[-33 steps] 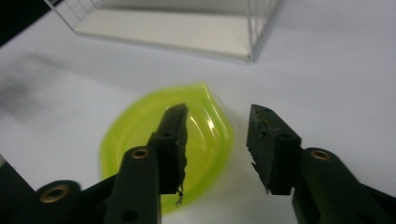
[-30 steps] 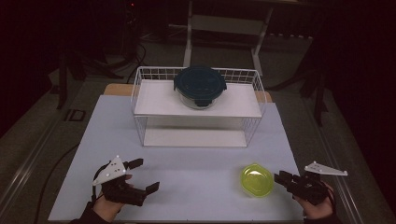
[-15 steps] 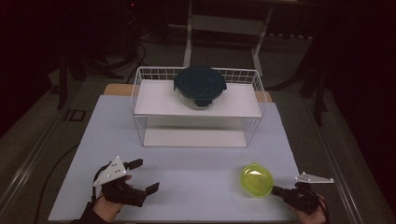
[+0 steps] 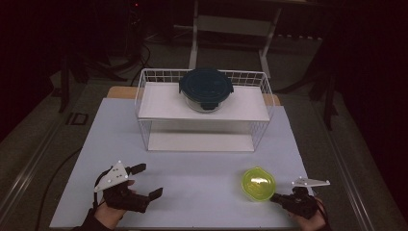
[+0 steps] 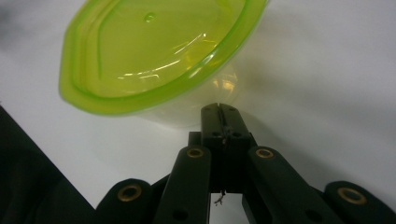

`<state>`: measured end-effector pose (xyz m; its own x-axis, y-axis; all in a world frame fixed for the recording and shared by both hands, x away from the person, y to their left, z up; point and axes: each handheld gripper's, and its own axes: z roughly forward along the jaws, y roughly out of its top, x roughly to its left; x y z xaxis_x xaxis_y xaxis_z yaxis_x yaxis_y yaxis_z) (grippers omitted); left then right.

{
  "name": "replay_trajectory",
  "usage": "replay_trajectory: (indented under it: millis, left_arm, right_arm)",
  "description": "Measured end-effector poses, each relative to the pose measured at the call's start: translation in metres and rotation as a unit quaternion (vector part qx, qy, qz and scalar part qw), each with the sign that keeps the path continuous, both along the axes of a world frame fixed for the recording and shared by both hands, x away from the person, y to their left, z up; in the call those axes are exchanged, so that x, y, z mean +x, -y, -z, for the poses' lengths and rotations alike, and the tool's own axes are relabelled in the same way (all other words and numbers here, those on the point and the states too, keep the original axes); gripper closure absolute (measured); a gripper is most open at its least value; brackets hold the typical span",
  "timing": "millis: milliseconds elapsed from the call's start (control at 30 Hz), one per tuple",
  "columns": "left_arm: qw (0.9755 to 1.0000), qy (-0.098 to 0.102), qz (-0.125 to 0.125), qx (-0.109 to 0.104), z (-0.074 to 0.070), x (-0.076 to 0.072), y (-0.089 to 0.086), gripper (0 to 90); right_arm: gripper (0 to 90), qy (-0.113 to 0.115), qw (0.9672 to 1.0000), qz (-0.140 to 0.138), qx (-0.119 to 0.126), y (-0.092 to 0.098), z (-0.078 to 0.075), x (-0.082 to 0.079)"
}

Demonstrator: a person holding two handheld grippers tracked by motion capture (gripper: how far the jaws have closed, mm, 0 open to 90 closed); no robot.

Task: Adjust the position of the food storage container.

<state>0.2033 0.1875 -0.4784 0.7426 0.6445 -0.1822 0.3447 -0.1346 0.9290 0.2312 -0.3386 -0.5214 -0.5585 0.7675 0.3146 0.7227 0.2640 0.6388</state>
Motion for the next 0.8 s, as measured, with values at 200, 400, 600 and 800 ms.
replay_trajectory:
  millis: [200,400,600,800]
  left_arm:
    - [1.0000,0.001,0.001,0.002,0.000,-0.001,0.000,0.0]
    - [1.0000,0.000,0.002,0.003,0.000,-0.001,0.001,0.0]
    - [1.0000,-0.001,0.002,0.003,0.001,0.000,0.001,0.0]
    - [1.0000,0.001,0.001,0.001,0.000,0.000,0.000,0.0]
  right_arm:
    - [90.0,-0.003,0.9999,-0.016,0.003,-0.011,-0.001,0.006]
    - [90.0,-0.002,0.9995,-0.031,0.000,-0.025,-0.003,0.011]
    - [90.0,-0.002,0.9989,-0.046,-0.004,-0.039,-0.005,0.017]
    - [90.0,-0.003,0.9977,-0.067,-0.007,-0.058,-0.006,0.023]
